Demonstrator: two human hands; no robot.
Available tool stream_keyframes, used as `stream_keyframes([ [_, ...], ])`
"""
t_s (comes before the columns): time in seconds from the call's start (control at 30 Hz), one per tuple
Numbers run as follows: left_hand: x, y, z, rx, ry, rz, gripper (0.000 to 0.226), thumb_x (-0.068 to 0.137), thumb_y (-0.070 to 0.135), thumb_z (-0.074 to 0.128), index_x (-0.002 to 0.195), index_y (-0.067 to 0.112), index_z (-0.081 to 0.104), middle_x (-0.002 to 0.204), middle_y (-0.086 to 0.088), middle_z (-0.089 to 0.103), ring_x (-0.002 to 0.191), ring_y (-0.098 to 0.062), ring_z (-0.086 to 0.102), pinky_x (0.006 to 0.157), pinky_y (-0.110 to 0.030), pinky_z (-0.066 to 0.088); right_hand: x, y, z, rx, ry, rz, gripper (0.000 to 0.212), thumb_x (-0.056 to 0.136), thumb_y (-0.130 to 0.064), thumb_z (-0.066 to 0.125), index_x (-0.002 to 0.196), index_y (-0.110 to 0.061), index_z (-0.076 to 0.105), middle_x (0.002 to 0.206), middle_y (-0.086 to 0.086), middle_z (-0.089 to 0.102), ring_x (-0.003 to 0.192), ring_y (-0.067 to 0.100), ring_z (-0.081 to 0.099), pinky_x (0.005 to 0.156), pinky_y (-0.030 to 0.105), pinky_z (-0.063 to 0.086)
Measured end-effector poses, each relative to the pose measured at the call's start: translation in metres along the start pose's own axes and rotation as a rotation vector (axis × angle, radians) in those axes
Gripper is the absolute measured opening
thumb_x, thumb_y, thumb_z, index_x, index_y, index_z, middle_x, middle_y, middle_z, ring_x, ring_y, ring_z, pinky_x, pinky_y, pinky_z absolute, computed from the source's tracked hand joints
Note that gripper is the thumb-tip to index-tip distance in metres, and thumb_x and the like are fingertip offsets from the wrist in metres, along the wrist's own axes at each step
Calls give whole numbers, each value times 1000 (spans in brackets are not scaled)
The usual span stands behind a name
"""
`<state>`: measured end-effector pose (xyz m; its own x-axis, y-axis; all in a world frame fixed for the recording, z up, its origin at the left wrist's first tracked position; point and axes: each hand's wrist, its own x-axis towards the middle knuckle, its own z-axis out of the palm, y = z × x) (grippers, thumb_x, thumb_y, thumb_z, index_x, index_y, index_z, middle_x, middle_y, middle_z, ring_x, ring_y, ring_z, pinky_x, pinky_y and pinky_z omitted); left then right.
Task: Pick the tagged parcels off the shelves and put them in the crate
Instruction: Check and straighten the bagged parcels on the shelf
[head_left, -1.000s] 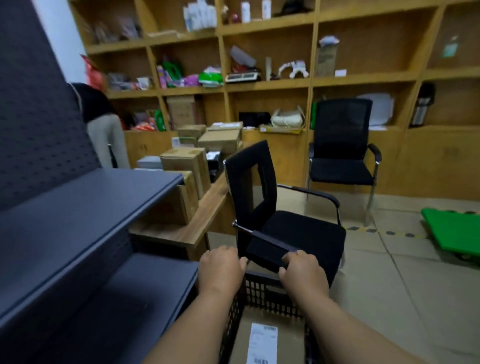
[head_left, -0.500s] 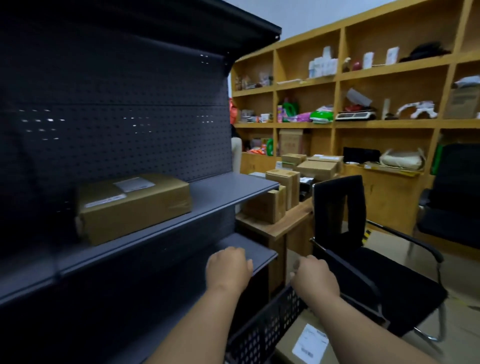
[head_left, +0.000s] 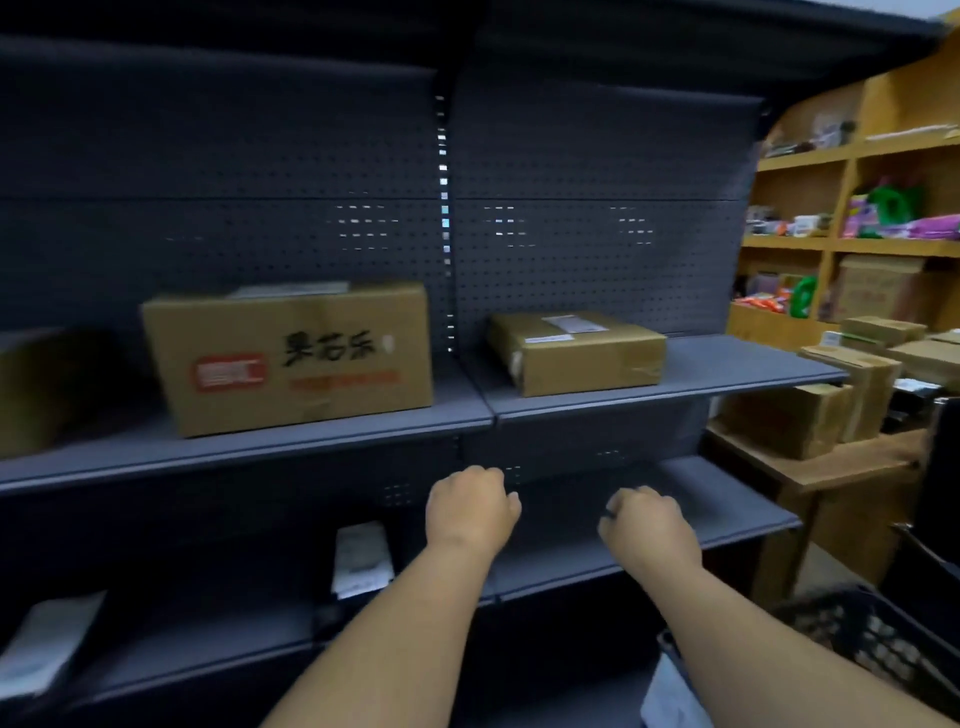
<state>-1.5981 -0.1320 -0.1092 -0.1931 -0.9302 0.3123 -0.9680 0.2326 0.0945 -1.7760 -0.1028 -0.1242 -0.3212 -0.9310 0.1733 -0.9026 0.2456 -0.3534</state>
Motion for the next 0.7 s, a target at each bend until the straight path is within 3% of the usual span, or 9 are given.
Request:
stream_keyframes([
  [0.17, -64, -111, -37, 74, 17, -147, 34, 95, 39, 42, 105, 14, 61, 101, -4, 63, 90, -25, 61, 75, -35, 46, -52, -104, 26, 65, -38, -141, 29, 93, -25, 47, 118, -18, 60, 119, 2, 54, 110, 23, 46, 72, 30, 41],
  [0.3, -128, -197, -72, 150, 19, -246, 34, 94, 41, 41, 104, 15, 61, 99, -4, 64, 88, -23, 62, 73, -34, 47, -107, -188, 47, 103, -82, -226, 28, 93, -27, 47, 118, -19, 59, 119, 1, 53, 111, 23, 46, 75, 31, 45],
  [0.53, -243, -339, -139, 224, 52, -440, 33, 93, 42, 42, 98, 16, 62, 93, -3, 64, 83, -22, 62, 69, -33, 44, -212, -332, 77, 145, -140, -399, 27, 92, -28, 47, 114, -21, 61, 116, 1, 54, 110, 23, 46, 73, 31, 39],
  [0.7, -322, -424, -176, 275, 72, -595, 32, 93, 43, 43, 97, 16, 61, 92, -2, 63, 80, -21, 62, 67, -32, 46, -278, -423, 94, 205, -179, -506, 26, 91, -28, 49, 112, -22, 62, 113, 0, 54, 106, 22, 48, 76, 33, 44],
])
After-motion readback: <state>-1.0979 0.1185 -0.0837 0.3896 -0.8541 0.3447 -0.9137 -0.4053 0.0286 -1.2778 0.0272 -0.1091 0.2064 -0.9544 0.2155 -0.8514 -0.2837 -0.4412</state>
